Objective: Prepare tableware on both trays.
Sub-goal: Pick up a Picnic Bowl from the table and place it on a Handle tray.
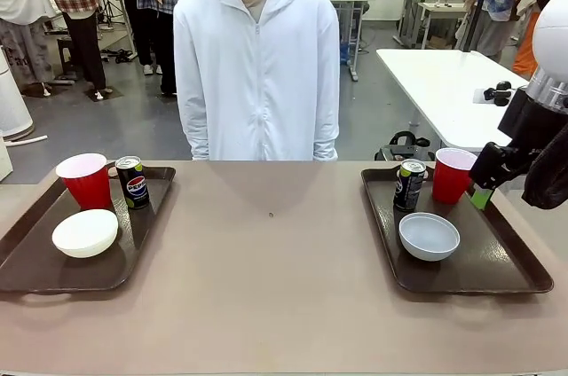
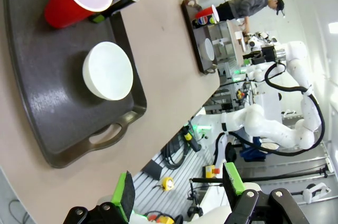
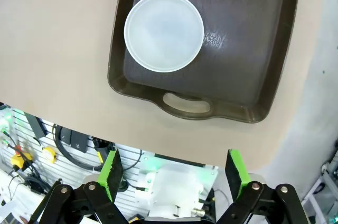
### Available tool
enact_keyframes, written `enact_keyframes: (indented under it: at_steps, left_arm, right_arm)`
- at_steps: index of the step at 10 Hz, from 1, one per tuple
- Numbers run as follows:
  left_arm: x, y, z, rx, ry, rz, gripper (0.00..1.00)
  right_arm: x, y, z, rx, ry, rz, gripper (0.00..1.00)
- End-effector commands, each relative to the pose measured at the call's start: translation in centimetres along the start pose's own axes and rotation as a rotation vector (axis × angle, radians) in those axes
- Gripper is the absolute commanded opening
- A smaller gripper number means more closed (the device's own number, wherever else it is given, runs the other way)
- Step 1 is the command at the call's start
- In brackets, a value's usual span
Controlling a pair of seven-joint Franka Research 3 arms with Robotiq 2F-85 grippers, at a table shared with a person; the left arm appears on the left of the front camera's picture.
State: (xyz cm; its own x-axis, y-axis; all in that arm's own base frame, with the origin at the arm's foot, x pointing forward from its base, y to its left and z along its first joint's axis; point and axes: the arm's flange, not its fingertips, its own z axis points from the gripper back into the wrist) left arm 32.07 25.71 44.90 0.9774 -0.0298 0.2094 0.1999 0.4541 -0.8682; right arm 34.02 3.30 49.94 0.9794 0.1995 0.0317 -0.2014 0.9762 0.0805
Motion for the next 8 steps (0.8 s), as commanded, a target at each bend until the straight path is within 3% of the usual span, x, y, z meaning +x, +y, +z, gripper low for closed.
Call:
enact_keyframes:
  at_steps: [1, 8]
  left_arm:
    - [0.02, -0.49, 0.02, -0.010, -0.018, 0.010, 0.88]
    - [0.02, -0.49, 0.02, -0.010, -0.018, 0.010, 0.88]
  right_arm:
    - [0.03, 0.12, 0.10, 0.000, -0.008, 0.003, 1.00]
    - [0.00, 0.00, 0.00, 0.000, 0.000, 0.000, 1.00]
